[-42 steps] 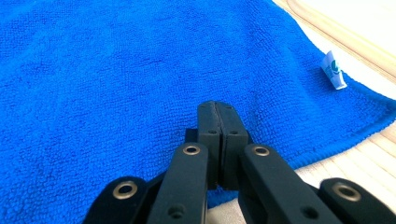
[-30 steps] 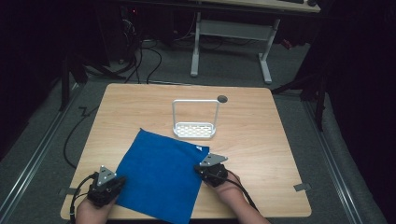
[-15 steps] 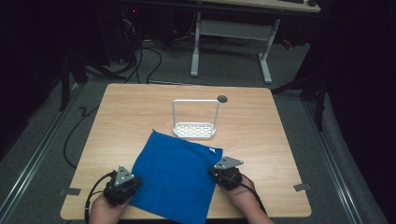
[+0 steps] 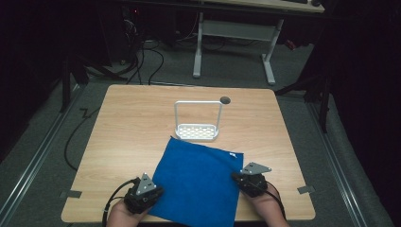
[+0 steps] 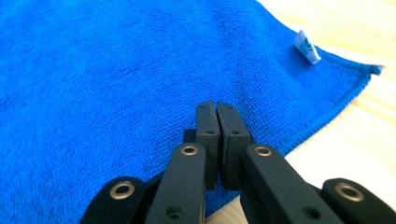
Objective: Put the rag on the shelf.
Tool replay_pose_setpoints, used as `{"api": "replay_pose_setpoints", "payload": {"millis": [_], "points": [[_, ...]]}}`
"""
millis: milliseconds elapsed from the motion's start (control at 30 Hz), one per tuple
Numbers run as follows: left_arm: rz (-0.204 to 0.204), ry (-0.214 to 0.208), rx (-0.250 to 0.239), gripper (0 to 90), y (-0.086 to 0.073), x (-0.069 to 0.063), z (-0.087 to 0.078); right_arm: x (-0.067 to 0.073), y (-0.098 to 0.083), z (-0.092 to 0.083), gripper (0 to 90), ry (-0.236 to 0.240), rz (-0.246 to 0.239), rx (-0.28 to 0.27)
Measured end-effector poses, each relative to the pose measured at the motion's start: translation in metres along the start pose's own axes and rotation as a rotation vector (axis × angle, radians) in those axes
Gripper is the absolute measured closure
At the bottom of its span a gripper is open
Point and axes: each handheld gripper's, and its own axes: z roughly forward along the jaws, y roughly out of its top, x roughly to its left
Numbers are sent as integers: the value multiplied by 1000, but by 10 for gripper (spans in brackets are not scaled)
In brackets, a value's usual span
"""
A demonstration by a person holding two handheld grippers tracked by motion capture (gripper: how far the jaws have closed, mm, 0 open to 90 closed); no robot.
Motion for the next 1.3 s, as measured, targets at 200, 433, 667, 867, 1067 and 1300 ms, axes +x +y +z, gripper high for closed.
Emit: {"api": "replay_pose_setpoints", "payload": {"millis": [200, 433, 667, 867, 1067, 1300], "points": [[31, -27, 0, 834, 4, -12, 4, -12, -5, -3, 877, -29, 28, -15], [23, -17, -25, 791, 7, -9, 2, -15, 0, 3, 876, -45, 15, -18], [-14, 83, -58, 789, 24, 12, 16, -18, 2, 7, 872, -53, 27, -30], [-5, 80, -29, 800, 18, 7, 21, -19, 5, 10, 864, -66, 20, -36], [3, 37, -25, 799, 4, -14, 8, -21, 14, 21, 862, -65, 19, -41], [-79, 70, -108, 724, 9, 3, -5, -18, 23, 29, 806, -52, 2, -39]]}}
